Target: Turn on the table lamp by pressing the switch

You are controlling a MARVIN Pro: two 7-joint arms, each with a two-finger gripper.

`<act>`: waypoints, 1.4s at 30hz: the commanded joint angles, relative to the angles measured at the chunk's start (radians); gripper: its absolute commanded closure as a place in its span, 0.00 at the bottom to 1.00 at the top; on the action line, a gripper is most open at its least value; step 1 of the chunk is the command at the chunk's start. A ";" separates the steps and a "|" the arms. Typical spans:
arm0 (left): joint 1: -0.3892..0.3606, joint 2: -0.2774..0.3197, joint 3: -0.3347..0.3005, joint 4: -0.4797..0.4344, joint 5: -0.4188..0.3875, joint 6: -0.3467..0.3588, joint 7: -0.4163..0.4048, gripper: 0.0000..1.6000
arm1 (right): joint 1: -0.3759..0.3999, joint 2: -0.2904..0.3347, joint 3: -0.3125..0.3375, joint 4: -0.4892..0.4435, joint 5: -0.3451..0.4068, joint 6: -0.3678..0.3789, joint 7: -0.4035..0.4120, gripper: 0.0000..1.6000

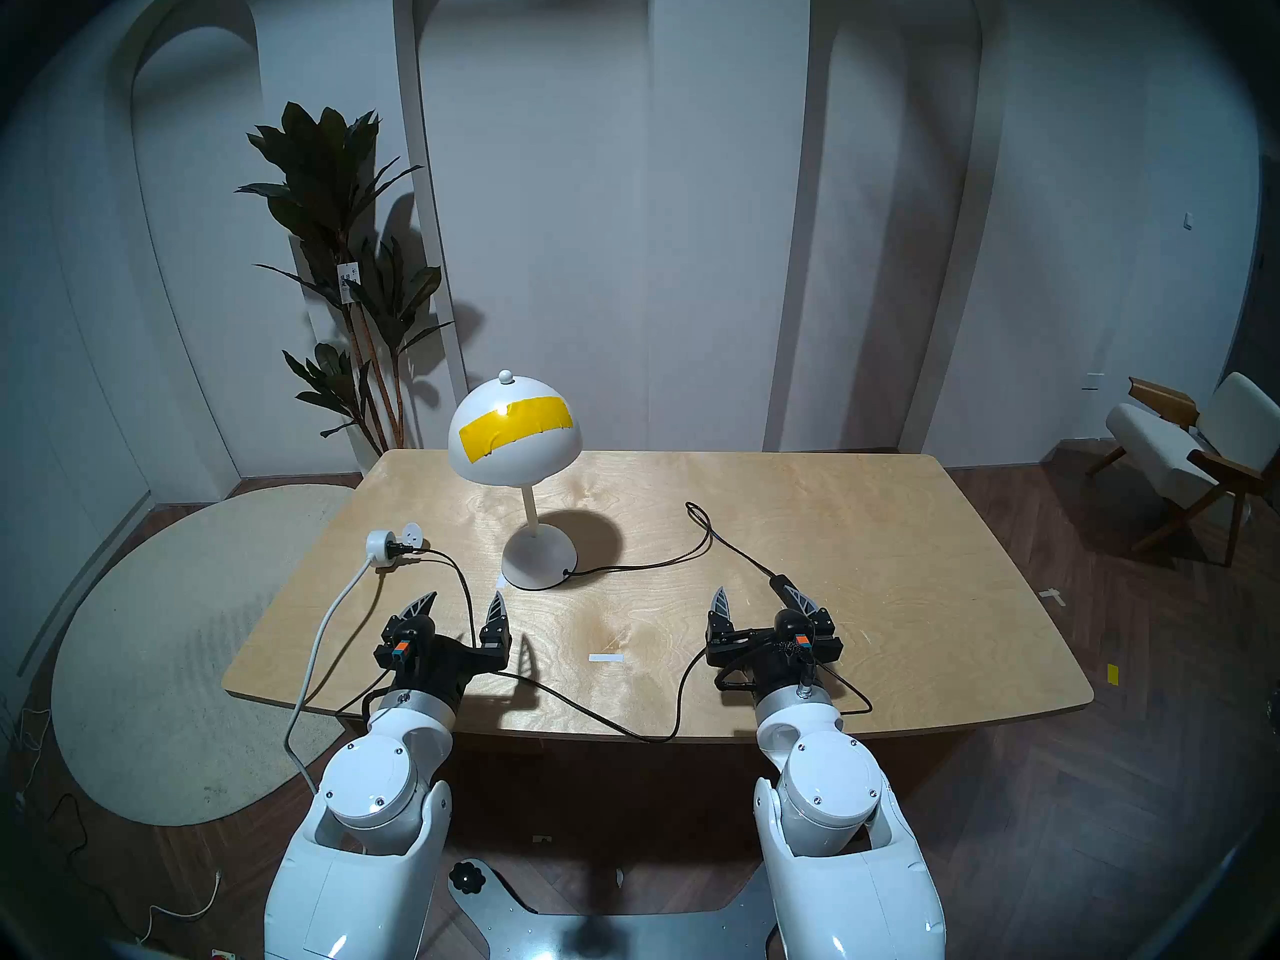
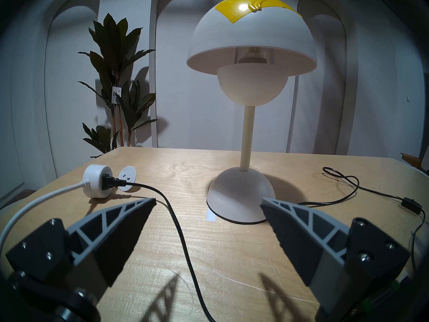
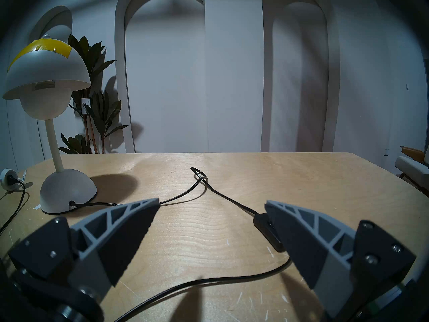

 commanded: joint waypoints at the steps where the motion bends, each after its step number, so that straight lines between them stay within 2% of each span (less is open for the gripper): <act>1: -0.005 0.000 0.000 -0.018 0.000 -0.003 0.000 0.00 | 0.022 -0.022 0.032 -0.020 0.107 0.000 0.043 0.00; 6: -0.005 0.000 0.000 -0.017 0.000 -0.004 0.000 0.00 | 0.041 -0.033 0.052 -0.030 0.220 0.027 0.054 0.00; 13: -0.005 0.000 0.000 -0.017 0.000 -0.004 0.000 0.00 | 0.065 -0.036 0.065 -0.046 0.326 0.073 0.052 0.00; 18: -0.005 0.000 0.000 -0.017 0.000 -0.004 0.000 0.00 | 0.096 -0.034 0.067 -0.044 0.396 0.111 0.021 0.00; 22: -0.005 0.000 0.000 -0.017 0.000 -0.004 0.000 0.00 | 0.116 -0.030 0.051 -0.060 0.399 0.129 -0.065 0.00; 30: -0.006 0.000 0.000 -0.016 0.000 -0.004 0.000 0.00 | 0.162 -0.027 0.022 -0.085 0.481 0.186 -0.222 0.00; 42: -0.005 0.000 0.000 -0.016 0.000 -0.004 0.000 0.00 | 0.232 -0.026 -0.022 -0.123 0.645 0.252 -0.473 0.00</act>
